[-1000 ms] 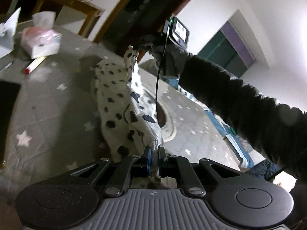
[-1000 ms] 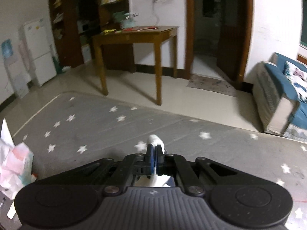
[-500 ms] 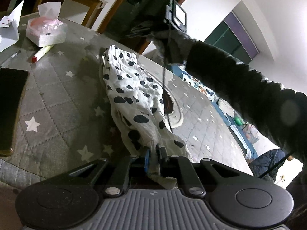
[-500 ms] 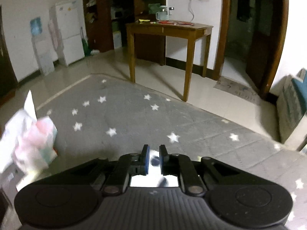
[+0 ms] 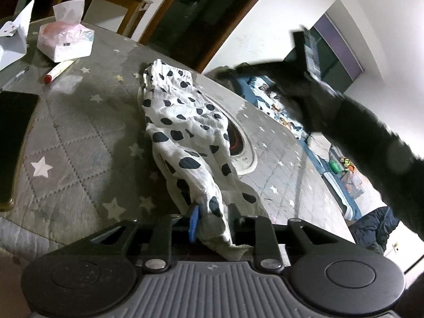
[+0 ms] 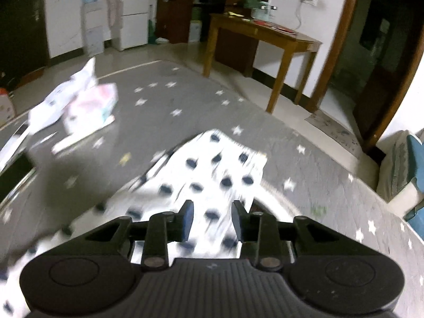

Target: Fold clothes

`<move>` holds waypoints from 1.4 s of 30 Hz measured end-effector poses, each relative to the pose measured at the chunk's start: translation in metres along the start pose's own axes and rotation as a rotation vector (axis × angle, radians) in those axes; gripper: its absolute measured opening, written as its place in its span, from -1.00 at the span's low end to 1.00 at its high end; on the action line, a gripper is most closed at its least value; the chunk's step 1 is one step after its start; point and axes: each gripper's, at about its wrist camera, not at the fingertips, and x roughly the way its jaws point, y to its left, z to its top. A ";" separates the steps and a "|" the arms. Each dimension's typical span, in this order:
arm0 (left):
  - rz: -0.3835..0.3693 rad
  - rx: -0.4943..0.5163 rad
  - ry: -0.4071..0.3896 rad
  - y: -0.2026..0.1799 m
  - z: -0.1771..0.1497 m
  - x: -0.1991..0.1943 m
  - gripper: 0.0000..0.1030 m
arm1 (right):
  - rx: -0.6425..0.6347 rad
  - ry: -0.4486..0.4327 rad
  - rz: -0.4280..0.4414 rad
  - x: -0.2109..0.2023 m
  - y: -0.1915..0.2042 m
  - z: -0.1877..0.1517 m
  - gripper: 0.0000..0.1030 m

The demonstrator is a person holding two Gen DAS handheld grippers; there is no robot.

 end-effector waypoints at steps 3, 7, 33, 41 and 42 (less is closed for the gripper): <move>0.019 -0.013 -0.003 -0.002 -0.001 0.002 -0.46 | -0.050 0.002 0.025 -0.025 0.016 -0.028 -0.33; 0.043 -0.023 0.003 -0.006 -0.002 0.004 -0.52 | -0.112 -0.012 0.057 -0.059 0.039 -0.061 -0.18; -0.072 -0.024 -0.050 -0.067 0.043 0.020 -0.78 | -0.302 -0.158 -0.127 -0.121 0.174 -0.187 0.48; -0.013 -0.064 0.078 -0.034 0.001 0.024 -0.77 | -0.359 -0.051 -0.174 -0.125 0.167 -0.209 0.11; -0.002 -0.065 0.097 -0.031 -0.004 0.027 -0.77 | -0.356 -0.037 -0.165 -0.123 0.166 -0.212 0.11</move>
